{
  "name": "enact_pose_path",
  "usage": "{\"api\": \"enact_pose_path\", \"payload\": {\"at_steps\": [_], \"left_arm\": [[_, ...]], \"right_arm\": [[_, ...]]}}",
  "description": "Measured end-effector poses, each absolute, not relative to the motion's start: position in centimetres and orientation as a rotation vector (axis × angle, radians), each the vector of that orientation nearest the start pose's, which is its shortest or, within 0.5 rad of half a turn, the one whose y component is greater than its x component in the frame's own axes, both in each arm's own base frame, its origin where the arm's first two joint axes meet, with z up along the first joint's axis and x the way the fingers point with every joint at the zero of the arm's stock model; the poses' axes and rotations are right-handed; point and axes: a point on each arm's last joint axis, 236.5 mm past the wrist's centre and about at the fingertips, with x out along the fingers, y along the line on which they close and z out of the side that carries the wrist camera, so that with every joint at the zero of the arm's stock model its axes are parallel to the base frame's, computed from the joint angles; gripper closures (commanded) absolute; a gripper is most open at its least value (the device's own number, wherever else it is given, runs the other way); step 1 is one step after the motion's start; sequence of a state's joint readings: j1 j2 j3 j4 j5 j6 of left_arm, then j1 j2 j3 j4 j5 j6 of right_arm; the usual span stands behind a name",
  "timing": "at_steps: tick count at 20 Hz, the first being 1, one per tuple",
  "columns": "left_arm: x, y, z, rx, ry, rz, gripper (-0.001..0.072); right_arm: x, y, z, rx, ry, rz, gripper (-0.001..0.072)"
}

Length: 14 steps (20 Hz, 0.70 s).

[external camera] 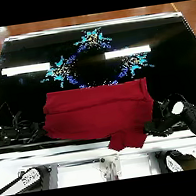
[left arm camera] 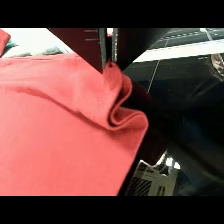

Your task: Fold the shirts.

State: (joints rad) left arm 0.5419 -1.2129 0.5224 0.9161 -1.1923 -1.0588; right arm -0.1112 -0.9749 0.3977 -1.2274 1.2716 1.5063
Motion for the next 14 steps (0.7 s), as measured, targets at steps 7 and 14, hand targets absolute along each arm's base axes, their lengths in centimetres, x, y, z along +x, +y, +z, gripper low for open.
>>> {"api": "enact_pose_path", "payload": {"at_steps": [7, 14], "left_arm": [[22.9, -1.9, -10.3, -0.781, 1.471, -0.228, 0.0665], [25.7, -0.5, -7.8, -0.708, 1.377, -0.240, 0.0665]], "right_arm": [[14.9, 8.8, -13.0, 0.521, 1.788, 0.132, 0.0650], [21.6, 9.2, -7.1, 0.454, 1.517, 0.218, 0.0652]]}}
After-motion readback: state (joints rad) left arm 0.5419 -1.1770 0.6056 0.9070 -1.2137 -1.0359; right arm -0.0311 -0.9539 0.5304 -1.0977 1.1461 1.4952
